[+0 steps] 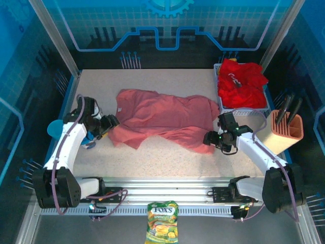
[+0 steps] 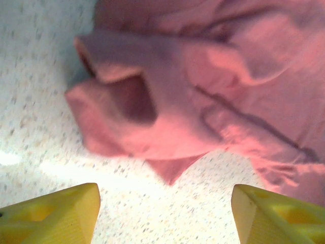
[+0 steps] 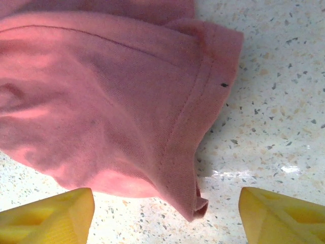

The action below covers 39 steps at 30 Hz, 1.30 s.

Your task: Fold and stack the t-shirts

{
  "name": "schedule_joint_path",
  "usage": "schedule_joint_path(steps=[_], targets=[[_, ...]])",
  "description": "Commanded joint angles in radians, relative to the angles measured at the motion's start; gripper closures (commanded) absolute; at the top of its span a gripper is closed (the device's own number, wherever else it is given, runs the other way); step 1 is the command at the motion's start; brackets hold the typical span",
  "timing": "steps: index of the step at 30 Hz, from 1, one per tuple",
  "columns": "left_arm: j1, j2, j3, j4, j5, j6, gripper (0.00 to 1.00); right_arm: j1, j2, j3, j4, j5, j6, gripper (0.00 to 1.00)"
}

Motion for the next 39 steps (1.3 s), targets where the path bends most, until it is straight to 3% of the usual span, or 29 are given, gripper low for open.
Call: schedule_joint_path(steps=[1,7,11,21,24,28,32,39], targets=[[-0.044,-0.042,-0.079,-0.056,-0.06,-0.06,0.33,-0.014,-0.02,-0.008,0.043,-0.025,0.014,0.19],[-0.103,-0.011,-0.208,0.067,-0.097,-0.133,0.49,-0.02,-0.024,-0.004,0.048,-0.056,-0.001,0.18],[-0.156,0.069,-0.221,0.132,-0.198,-0.163,0.49,-0.034,-0.037,-0.018,0.057,-0.076,-0.009,0.18],[-0.16,0.227,-0.191,0.266,-0.321,-0.14,0.48,-0.065,-0.074,-0.045,0.053,-0.097,-0.027,0.18],[-0.16,0.252,-0.185,0.309,-0.329,-0.144,0.52,-0.08,-0.088,-0.058,0.057,-0.107,-0.027,0.18],[-0.16,0.273,-0.164,0.367,-0.344,-0.144,0.63,-0.091,-0.088,-0.066,0.057,-0.113,-0.032,0.18],[-0.16,0.285,-0.084,0.285,-0.346,-0.114,1.0,-0.104,-0.079,-0.066,0.051,-0.107,-0.045,0.19],[-0.16,0.023,0.011,-0.115,-0.281,-0.082,1.0,-0.12,-0.063,-0.057,0.053,-0.074,-0.068,0.27]])
